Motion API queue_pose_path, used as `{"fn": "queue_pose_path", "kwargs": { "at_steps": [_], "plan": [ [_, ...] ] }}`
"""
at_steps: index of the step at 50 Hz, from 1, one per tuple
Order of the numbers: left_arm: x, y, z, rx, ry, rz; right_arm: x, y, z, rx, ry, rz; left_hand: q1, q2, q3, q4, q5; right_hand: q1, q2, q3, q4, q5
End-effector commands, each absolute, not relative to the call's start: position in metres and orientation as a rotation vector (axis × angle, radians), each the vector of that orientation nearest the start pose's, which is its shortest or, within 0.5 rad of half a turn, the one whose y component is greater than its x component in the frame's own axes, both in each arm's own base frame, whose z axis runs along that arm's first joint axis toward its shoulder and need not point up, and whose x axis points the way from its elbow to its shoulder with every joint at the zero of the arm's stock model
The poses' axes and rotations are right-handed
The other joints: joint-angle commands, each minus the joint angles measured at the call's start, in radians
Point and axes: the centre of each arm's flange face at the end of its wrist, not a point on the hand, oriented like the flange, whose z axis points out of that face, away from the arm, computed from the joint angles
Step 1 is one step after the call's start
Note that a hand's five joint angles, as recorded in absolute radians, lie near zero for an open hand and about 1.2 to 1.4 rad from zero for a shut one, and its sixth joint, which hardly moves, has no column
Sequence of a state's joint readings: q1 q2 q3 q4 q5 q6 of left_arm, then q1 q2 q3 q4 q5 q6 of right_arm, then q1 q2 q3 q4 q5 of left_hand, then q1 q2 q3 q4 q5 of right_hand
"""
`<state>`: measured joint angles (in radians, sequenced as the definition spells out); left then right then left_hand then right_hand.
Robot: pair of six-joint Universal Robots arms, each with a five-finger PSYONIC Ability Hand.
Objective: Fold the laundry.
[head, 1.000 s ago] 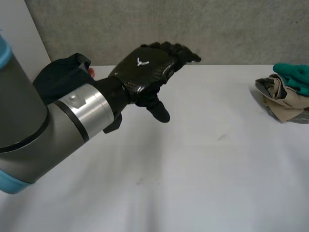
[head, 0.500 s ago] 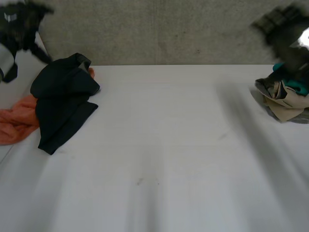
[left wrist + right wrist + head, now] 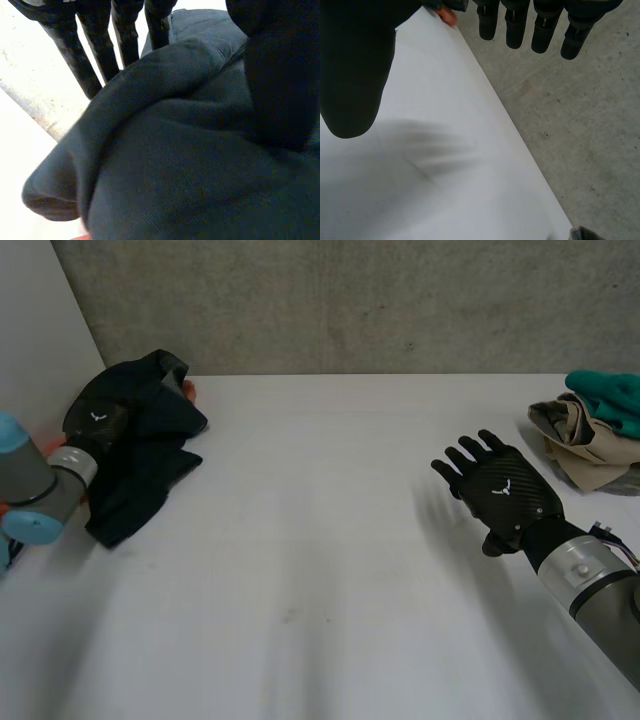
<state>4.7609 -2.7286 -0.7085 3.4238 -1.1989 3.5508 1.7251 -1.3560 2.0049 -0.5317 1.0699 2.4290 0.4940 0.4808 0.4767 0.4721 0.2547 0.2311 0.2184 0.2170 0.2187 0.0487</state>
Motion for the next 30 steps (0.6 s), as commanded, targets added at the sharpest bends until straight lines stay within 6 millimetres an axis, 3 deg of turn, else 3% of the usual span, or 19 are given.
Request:
{"fn": "queue_pose_path", "kwargs": {
  "at_steps": [1,4,8,9,12,14,16,17,21,28,30],
  "plan": [
    [-0.151,-0.521,0.098,0.799,2.034,-2.19,0.217,-0.259,0.165,-1.424,1.854,-2.096,0.902,0.915,0.92,0.924,0.967,-0.057,-0.044,-0.042,-0.044,-0.049],
    [-0.17,-0.51,0.109,0.819,2.015,-2.216,0.217,-0.259,0.167,-1.424,1.849,-2.103,0.902,0.915,0.92,0.924,0.967,-0.057,-0.044,-0.042,-0.044,-0.049],
    [-0.192,-0.487,0.165,0.821,1.919,-2.338,0.217,-0.261,0.169,-1.419,1.854,-2.118,0.902,0.915,0.92,0.924,0.967,-0.057,-0.044,-0.042,-0.044,-0.049],
    [-0.201,-0.472,0.186,0.819,1.897,-2.402,0.217,-0.261,0.169,-1.416,1.856,-2.122,0.902,0.915,0.92,0.924,0.967,-0.057,-0.044,-0.042,-0.044,-0.049],
    [-0.223,-0.443,0.213,0.837,1.875,-2.532,0.216,-0.263,0.171,-1.407,1.868,-2.139,0.902,0.915,0.92,0.924,0.967,-0.057,-0.044,-0.042,-0.044,-0.049],
    [-0.251,-0.408,0.233,0.92,1.888,-2.661,0.215,-0.265,0.172,-1.402,1.876,-2.15,0.902,0.915,0.92,0.924,0.967,-0.057,-0.044,-0.042,-0.044,-0.049],
    [-0.266,-0.387,0.242,0.999,1.903,-2.726,0.213,-0.266,0.176,-1.392,1.887,-2.173,0.902,0.915,0.92,0.924,0.967,-0.057,-0.044,-0.042,-0.044,-0.049],
    [-0.281,-0.361,0.25,1.112,1.916,-2.78,0.212,-0.267,0.178,-1.388,1.887,-2.186,0.902,0.915,0.92,0.924,0.967,-0.057,-0.044,-0.042,-0.044,-0.049],
    [-0.309,-0.306,0.246,1.423,1.984,-2.797,0.208,-0.269,0.188,-1.366,1.888,-2.242,0.902,0.915,0.92,0.924,0.967,-0.057,-0.044,-0.042,-0.044,-0.049],
    [-0.349,-0.233,0.196,1.829,2.235,-2.619,0.203,-0.271,0.199,-1.288,1.911,-2.291,0.891,0.904,0.908,0.913,0.956,-0.057,-0.044,-0.042,-0.044,-0.049],
    [-0.355,-0.225,0.185,1.874,2.288,-2.565,0.202,-0.272,0.202,-1.239,1.918,-2.295,0.336,0.349,0.353,0.358,0.401,-0.057,-0.044,-0.042,-0.044,-0.049]
  ]
}}
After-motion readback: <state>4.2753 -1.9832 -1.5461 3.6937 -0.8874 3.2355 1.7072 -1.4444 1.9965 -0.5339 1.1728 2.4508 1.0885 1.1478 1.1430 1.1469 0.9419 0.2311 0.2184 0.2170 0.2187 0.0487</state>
